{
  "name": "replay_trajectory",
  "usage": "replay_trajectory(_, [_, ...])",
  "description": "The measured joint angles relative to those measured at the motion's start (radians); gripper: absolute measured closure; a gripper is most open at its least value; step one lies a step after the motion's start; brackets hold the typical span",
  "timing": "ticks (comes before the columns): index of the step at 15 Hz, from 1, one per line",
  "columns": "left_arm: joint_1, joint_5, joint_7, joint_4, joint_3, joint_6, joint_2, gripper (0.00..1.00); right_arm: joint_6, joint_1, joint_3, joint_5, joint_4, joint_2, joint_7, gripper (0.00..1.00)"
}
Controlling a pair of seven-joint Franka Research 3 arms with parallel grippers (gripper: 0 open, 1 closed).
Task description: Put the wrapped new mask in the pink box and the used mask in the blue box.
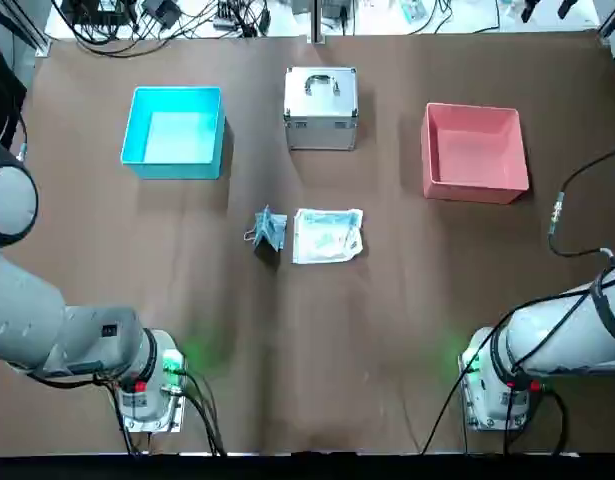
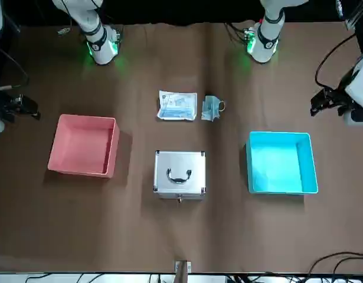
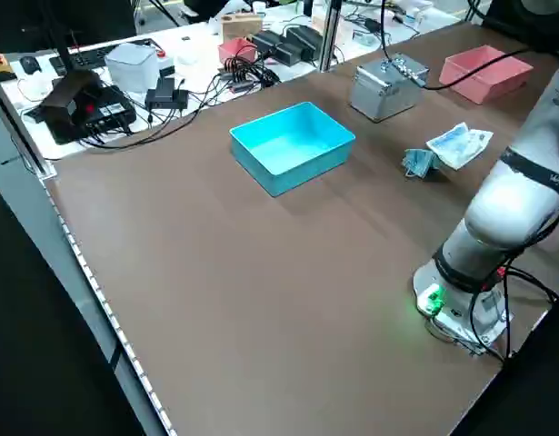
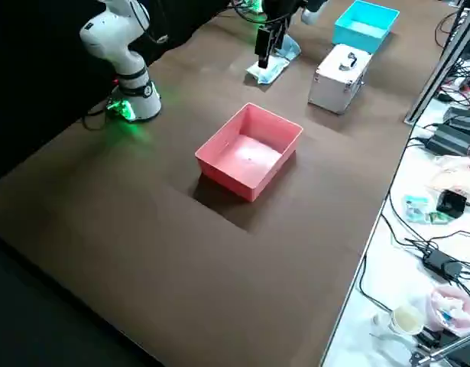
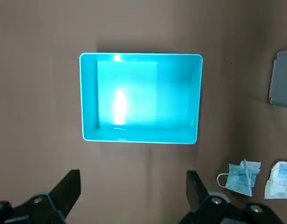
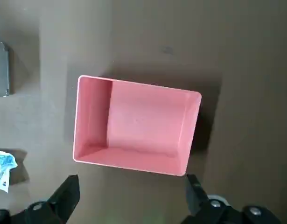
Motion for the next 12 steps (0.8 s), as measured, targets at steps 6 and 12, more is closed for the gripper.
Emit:
replay_trajectory(6, [0.0, 0.0, 0.002, 0.007, 0.0, 0.0, 0.0, 0.0, 0.0, 0.0, -0.002, -0.002, -0.001, 0.0, 0.0, 0.0])
replay_trajectory(12, [-0.012, 0.0, 0.009, 0.009, -0.014, -0.009, 0.014, 0.0, 0.0, 0.001, -0.004, -0.003, -0.001, 0.0, 0.0, 0.0])
